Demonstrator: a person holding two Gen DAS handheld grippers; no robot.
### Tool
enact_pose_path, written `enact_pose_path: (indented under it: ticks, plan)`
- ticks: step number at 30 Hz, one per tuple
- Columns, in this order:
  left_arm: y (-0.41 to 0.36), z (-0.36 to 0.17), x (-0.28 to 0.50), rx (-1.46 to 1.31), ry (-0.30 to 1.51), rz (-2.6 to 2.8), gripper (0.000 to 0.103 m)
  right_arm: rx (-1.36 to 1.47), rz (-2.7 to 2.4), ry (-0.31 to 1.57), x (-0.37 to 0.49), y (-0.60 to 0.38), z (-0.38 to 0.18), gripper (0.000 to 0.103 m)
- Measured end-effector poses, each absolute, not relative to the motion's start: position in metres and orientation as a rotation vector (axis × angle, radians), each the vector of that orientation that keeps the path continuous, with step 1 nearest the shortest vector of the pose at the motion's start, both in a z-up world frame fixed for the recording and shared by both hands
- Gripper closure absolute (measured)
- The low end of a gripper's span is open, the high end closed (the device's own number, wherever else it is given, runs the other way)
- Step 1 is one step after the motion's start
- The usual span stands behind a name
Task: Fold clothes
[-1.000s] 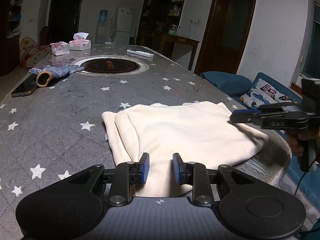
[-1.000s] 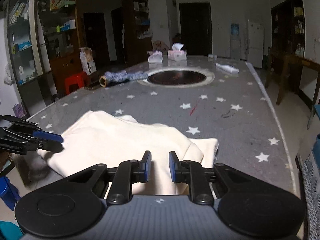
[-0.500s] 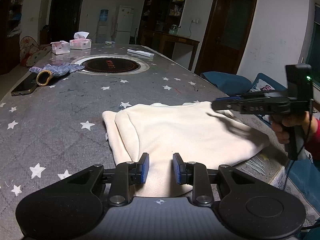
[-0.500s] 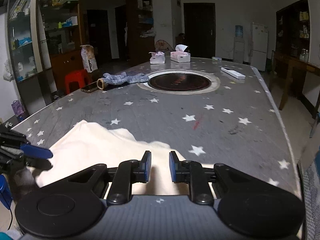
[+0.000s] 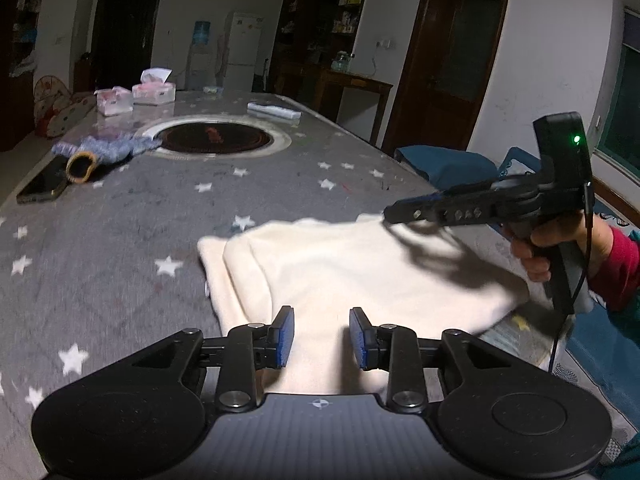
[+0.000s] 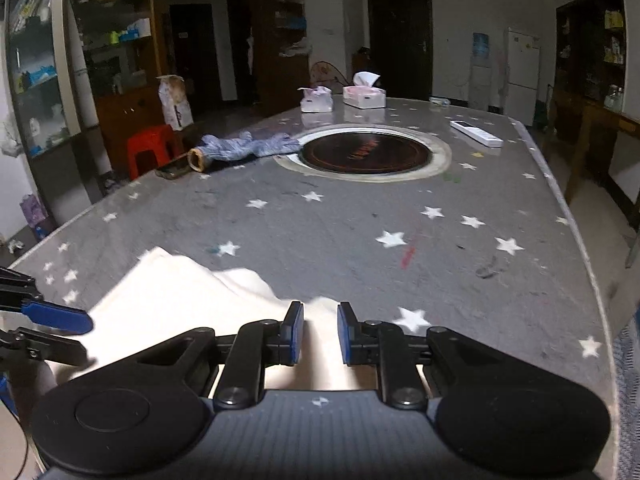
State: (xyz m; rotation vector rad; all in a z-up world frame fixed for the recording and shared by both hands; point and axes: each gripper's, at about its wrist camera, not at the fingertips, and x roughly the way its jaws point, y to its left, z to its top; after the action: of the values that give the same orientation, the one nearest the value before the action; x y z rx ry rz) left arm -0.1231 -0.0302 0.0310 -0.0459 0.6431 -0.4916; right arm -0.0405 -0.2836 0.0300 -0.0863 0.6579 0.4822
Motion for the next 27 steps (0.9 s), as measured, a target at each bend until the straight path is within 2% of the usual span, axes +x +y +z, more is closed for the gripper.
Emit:
enact_pose_path:
  ticks: [10,19,27]
  plan:
    - [-0.043,0.039,-0.074,-0.069,0.646,-0.481,0.070,-0.115,0.491,0.684,-0.037,-0.265,0.026,0.087]
    - [-0.051,0.017,-0.030,-0.107,0.727,-0.421,0.073,-0.115,0.529,0.649,-0.072,-0.277,0.036,0.086]
    - [-0.051,0.024,-0.046,-0.085,0.697,-0.435,0.072,-0.153,0.556,0.600,-0.124,-0.292,0.046,0.086]
